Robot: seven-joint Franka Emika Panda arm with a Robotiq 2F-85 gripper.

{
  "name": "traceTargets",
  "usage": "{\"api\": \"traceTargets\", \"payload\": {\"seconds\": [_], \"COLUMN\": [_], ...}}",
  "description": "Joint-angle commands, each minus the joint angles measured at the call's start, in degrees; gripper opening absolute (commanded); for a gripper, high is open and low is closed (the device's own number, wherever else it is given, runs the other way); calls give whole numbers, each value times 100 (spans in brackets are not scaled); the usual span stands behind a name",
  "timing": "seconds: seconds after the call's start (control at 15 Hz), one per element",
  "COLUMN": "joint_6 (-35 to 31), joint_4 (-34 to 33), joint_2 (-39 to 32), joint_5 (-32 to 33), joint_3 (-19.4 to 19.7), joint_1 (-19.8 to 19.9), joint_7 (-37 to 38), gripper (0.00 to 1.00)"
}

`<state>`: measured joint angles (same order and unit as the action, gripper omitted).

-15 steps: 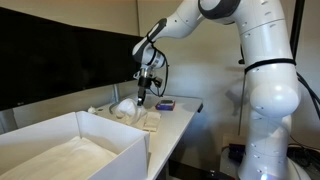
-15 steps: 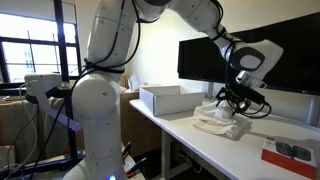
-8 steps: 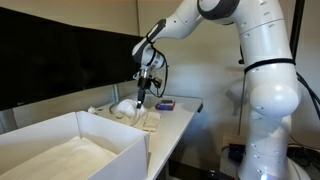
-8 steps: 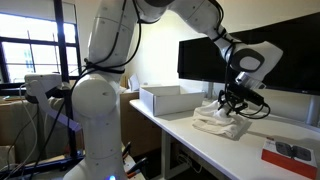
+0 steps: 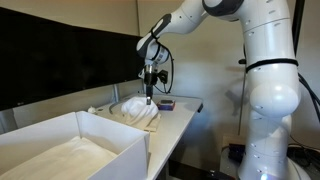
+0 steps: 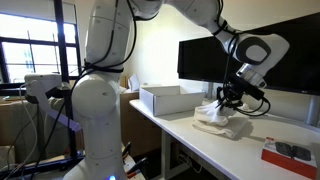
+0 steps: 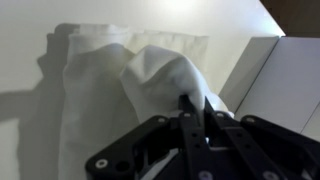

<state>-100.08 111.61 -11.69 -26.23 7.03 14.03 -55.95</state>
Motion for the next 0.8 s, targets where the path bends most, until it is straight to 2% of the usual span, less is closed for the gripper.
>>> {"api": "traceTargets", "payload": {"seconds": [0.0,0.47,0.53,0.6,0.73], "joint_6": [433,176,42,53,119], "joint_4": [216,231,276,267,224], "joint_2": [347,141,120,76,3], "joint_5": [364,1080,1255,1390,1591], "joint_3": [94,143,138,124,86], "joint_1": [-25,-109,-142,-153,-188], "joint_7": [399,1364,1587,1725,1943], "gripper": [9,5,36,37,48]}}
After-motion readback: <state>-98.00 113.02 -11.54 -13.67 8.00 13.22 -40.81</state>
